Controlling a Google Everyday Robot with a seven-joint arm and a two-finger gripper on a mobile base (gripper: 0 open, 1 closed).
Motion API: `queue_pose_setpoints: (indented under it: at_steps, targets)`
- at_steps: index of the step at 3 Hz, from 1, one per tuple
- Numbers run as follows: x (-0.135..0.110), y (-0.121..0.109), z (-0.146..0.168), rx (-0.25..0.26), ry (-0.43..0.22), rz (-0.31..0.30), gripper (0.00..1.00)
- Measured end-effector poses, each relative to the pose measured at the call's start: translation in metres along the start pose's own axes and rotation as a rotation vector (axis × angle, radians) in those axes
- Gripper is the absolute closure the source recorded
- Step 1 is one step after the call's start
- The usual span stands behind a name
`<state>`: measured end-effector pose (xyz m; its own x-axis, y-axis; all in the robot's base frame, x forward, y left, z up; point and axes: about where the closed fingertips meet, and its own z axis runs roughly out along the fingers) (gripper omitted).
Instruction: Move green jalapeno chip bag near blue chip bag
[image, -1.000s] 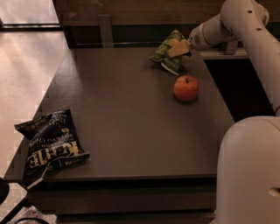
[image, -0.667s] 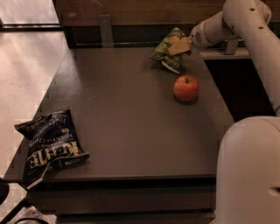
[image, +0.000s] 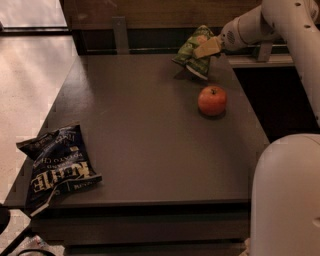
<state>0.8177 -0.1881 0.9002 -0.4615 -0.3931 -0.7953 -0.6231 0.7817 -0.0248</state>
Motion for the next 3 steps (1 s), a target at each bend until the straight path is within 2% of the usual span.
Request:
queue_pose_setpoints:
  at_steps: [2,3]
  targets:
    - [-0.025,0.012,-0.055,0.016,-0.014,-0.055,1.00]
    - [-0.033,0.028,-0.081,-0.015,-0.024,-0.078,1.00]
